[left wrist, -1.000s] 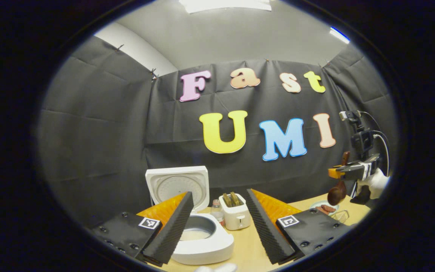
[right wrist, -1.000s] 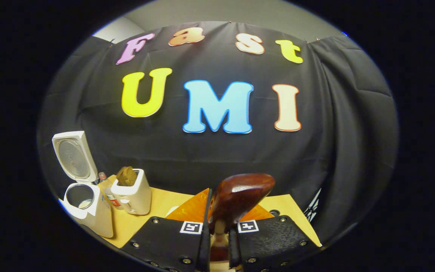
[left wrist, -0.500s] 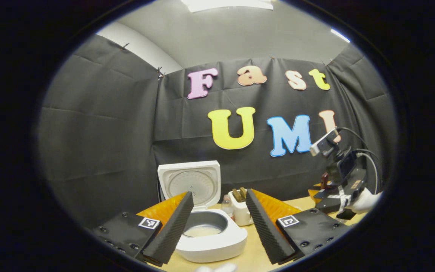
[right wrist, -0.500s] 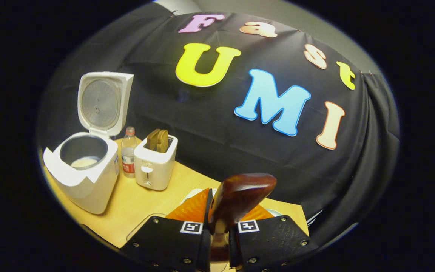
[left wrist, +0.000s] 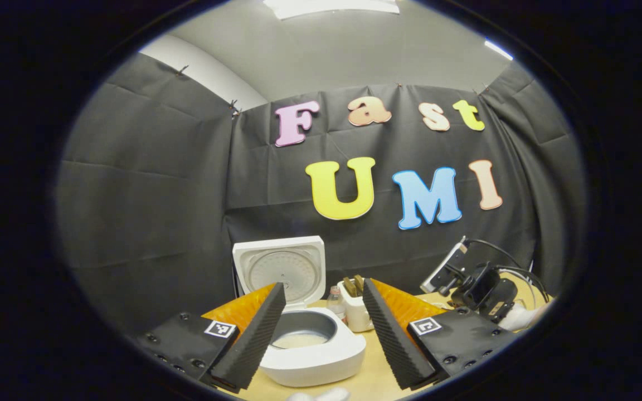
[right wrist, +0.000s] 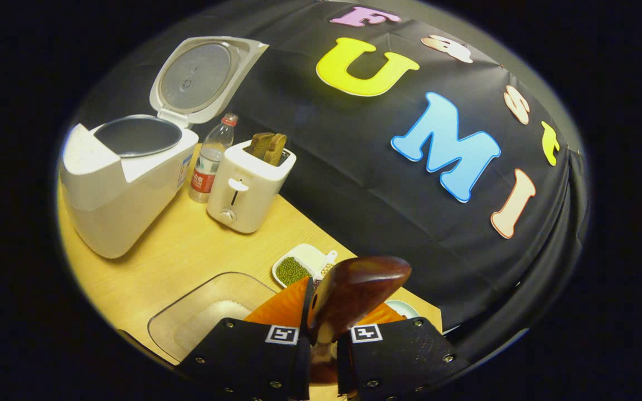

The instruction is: Close the left gripper, press the button to open the rice cooker; take a wooden spoon from the chopstick holder with the right hand, scoop a spoonful of rice and pour it into the rice cooker, then put the wooden spoon back into the chopstick holder.

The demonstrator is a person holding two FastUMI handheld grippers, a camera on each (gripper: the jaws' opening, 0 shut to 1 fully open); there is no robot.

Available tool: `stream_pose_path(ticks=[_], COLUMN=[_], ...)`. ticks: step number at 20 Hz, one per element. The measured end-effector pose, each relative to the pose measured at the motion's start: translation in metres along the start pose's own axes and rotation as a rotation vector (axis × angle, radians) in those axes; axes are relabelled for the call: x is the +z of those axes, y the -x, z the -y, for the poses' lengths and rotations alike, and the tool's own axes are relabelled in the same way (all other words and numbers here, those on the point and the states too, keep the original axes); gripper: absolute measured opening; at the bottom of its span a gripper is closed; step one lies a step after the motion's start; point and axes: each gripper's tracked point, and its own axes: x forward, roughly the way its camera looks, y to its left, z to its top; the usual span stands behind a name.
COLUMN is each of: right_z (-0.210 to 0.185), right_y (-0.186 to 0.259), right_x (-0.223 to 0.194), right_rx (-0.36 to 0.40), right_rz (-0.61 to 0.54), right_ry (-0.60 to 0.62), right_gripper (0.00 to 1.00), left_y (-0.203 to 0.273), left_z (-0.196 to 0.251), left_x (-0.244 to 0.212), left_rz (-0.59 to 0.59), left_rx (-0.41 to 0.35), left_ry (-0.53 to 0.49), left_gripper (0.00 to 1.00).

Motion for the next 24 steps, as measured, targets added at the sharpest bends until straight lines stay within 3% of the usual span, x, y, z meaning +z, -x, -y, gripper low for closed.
stream_pose_path(ticks=[5,6,10,12,13,18,24], right_z=[-0.010,-0.012,-0.025,-0.032,-0.034,-0.052,-0.066], right_y=[-0.008,-0.013,-0.010,-0.011,-0.011,-0.008,-0.006], right_x=[-0.027,-0.030,-0.046,-0.048,-0.047,-0.040,-0.023], right_rx=[0.018,0.041,0.076,0.084,0.086,0.110,0.163], right_rz=[-0.070,-0.075,-0.133,-0.142,-0.148,-0.158,-0.156], right_ry=[0.013,-0.002,-0.101,-0.136,-0.153,-0.265,-0.487], right_gripper=[0.19,0.24,0.16,0.24,0.19,0.19,0.20], left_y=[-0.002,-0.002,-0.002,-0.002,-0.001,0.000,0.000], left_z=[0.001,0.003,0.002,0.000,-0.001,-0.012,-0.021], left_x=[-0.006,-0.009,-0.011,-0.011,-0.012,-0.015,-0.020], left_rz=[-0.013,-0.020,-0.025,-0.028,-0.032,-0.043,-0.054], left_rx=[0.005,0.002,0.006,0.006,0.008,0.017,0.028], left_ry=[-0.006,-0.002,0.000,-0.002,-0.005,-0.019,-0.024], left_gripper=[0.95,0.95,0.99,0.99,0.95,0.96,0.98])
